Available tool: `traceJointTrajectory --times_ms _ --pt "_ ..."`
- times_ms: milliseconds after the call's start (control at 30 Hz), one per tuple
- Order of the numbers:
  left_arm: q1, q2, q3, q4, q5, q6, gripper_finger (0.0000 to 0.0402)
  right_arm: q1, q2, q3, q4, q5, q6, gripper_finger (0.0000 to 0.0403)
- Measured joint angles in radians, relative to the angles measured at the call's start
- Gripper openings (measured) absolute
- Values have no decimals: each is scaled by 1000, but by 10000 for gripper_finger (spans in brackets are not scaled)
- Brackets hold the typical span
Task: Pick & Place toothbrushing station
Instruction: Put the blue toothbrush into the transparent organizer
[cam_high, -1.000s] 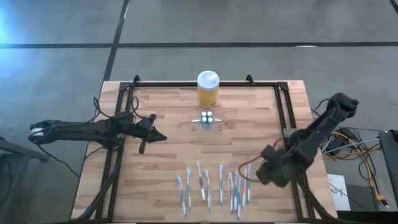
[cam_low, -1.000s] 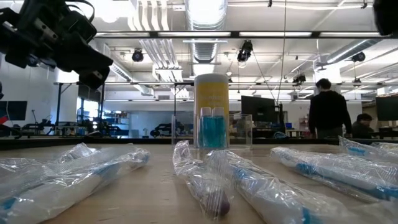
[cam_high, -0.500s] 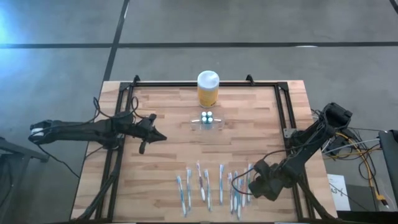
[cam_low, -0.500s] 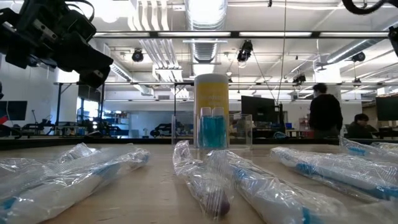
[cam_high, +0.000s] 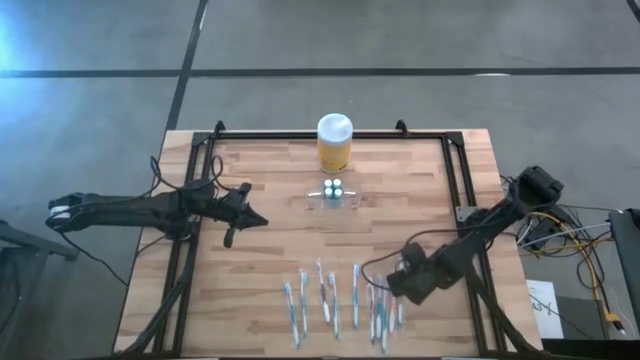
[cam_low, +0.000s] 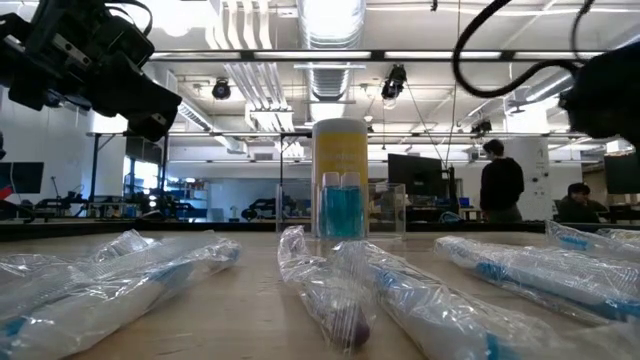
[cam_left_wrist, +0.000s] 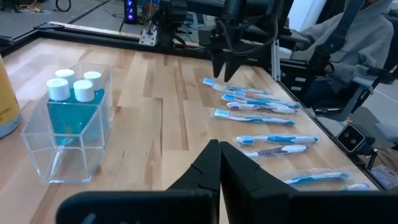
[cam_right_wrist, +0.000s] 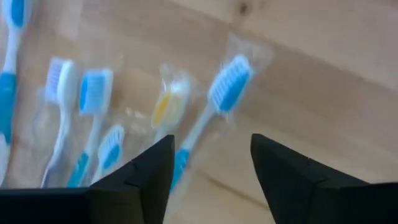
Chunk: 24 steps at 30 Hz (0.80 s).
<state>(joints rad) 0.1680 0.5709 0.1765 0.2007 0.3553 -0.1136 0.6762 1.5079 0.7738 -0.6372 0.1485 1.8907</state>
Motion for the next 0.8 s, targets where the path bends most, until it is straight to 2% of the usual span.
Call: traceJointTrajectory --times_ms 167,333,667,800 --pt "0 0 0 -1 0 -9 5 -48 32 0 4 -47 -54 213" --pt "0 0 0 -2 0 -9 5 -70 73 2 23 -97 -118 191" --pt "-1 2 -1 -1 0 -9 5 -92 82 3 -18 -82 -268 93" --pt "-1 2 -1 0 0 -9 5 -99 81 2 -35 -73 -376 48"
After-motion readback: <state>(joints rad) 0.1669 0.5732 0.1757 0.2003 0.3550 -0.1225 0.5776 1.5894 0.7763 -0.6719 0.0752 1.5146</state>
